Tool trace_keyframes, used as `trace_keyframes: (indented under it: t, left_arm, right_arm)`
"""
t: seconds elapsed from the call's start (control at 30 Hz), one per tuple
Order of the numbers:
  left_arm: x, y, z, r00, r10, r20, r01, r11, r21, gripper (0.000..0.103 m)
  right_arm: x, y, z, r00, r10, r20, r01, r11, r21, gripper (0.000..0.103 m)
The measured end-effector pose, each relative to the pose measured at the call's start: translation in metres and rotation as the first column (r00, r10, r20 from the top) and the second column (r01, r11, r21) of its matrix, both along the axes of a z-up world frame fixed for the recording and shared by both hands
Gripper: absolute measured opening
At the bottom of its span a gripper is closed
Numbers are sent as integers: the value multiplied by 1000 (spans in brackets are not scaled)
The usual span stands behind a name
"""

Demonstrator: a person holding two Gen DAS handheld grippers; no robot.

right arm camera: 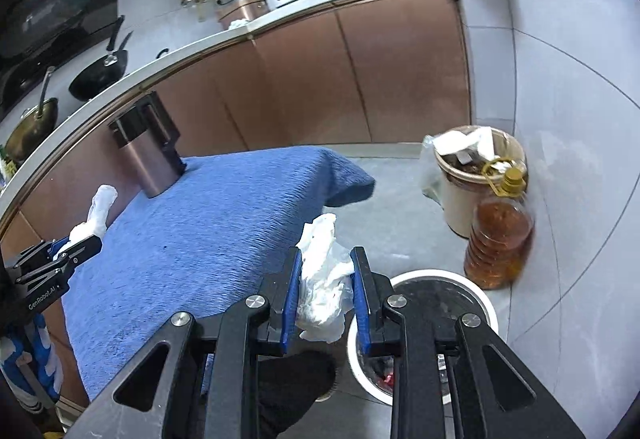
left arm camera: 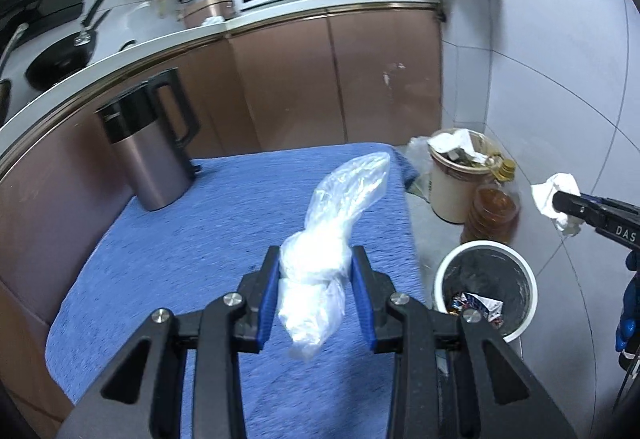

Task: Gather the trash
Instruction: 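Carry bag and tissue over the bin and open both tools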

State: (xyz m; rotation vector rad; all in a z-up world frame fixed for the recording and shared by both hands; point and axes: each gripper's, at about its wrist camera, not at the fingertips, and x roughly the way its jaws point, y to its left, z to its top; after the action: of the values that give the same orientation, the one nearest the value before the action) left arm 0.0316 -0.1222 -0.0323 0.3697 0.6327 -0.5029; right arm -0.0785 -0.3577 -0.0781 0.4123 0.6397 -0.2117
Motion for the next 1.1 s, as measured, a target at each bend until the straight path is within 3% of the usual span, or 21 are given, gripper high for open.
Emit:
trace_keyframes:
  t: [0.47, 1.1]
  left_arm:
    - [-8, -99, -35, 982, -182, -54, 186, 979, 82, 33]
    - [-10, -193, -94, 939, -319, -131, 338, 927, 164, 34]
  right_arm:
    - [-10, -38, -35, 992, -102, -69, 104, 994, 33, 25]
    - [-8, -77, -94, 966, -179, -189, 200, 975, 101, 28]
